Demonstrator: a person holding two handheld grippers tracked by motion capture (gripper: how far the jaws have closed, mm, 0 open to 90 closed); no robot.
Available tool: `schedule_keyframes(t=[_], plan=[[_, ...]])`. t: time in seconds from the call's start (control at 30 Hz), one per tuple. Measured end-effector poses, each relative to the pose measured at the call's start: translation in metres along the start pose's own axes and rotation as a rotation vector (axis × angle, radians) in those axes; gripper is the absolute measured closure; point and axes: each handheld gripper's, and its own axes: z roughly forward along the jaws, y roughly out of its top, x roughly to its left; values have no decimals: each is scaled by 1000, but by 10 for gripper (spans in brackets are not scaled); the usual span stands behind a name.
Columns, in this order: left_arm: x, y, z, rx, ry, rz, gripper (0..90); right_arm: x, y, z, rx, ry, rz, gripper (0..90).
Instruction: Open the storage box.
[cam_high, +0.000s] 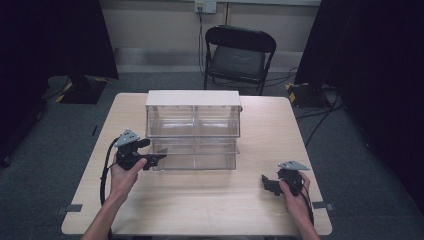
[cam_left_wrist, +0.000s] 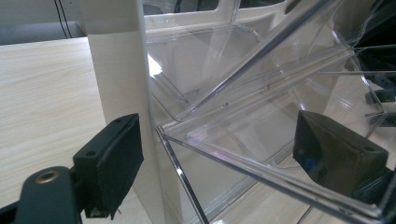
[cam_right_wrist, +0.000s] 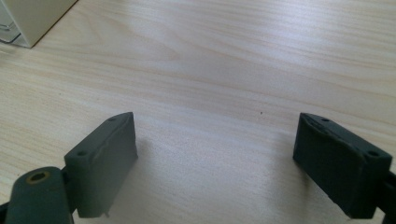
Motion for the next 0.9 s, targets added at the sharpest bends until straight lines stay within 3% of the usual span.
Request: schedule_keyframes(t=[0.77, 0.9], plan=[[-1, 1, 0, 5, -2, 7, 156, 0, 0, 0, 0, 0, 0, 129], [-1, 5, -1, -17, -7, 3, 156, 0, 0, 0, 0, 0, 0, 129]])
